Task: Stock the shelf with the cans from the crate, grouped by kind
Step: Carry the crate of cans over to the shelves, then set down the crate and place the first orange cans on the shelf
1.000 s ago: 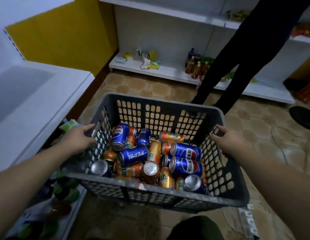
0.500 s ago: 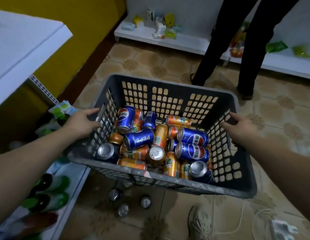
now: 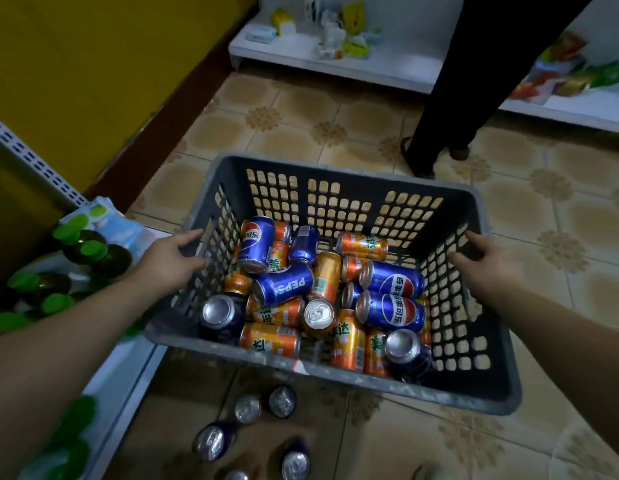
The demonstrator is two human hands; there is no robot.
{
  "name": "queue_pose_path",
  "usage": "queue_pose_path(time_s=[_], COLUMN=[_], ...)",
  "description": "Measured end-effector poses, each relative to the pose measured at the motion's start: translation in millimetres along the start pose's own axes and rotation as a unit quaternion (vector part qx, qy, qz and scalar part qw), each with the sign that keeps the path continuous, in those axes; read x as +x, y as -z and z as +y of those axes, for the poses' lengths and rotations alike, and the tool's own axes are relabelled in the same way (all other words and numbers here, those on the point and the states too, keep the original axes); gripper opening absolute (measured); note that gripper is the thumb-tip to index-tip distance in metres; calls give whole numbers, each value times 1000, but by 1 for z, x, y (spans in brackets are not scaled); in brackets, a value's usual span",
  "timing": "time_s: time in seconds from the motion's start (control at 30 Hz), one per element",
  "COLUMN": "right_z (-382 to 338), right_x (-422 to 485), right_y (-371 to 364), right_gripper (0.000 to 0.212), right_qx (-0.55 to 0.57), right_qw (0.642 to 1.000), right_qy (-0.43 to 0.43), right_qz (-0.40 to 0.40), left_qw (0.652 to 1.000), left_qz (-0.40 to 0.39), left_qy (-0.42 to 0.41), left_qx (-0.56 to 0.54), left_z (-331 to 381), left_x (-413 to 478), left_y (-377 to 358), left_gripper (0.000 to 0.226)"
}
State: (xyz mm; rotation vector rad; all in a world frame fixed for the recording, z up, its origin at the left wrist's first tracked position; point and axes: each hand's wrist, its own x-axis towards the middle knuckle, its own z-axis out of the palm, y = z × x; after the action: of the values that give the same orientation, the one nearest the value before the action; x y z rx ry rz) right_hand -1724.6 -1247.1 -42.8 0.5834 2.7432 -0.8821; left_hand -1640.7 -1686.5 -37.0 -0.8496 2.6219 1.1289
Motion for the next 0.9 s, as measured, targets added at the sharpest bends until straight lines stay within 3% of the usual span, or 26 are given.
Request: queue_pose_path(time_s=[0.47,0.7,0.9], right_z=[64,98,85], right_x=[14,-11,-12], right_y=[-103,-134,-136], right_gripper=[60,64,81], right_qx=[-93,-52,-147], right_qw=[996,998,983], right_qy=[-4,-41,-46], right_qz=[-12,-26,-97], left_qw=[1000,998,979], left_qz=[-12,-42,-103], left_qy=[20,11,7], left_qx=[6,39,174], left_z=[-97,-140,-134], left_x=[31,26,25], left_y=[-87,-103,-99], left_gripper=[66,69,81])
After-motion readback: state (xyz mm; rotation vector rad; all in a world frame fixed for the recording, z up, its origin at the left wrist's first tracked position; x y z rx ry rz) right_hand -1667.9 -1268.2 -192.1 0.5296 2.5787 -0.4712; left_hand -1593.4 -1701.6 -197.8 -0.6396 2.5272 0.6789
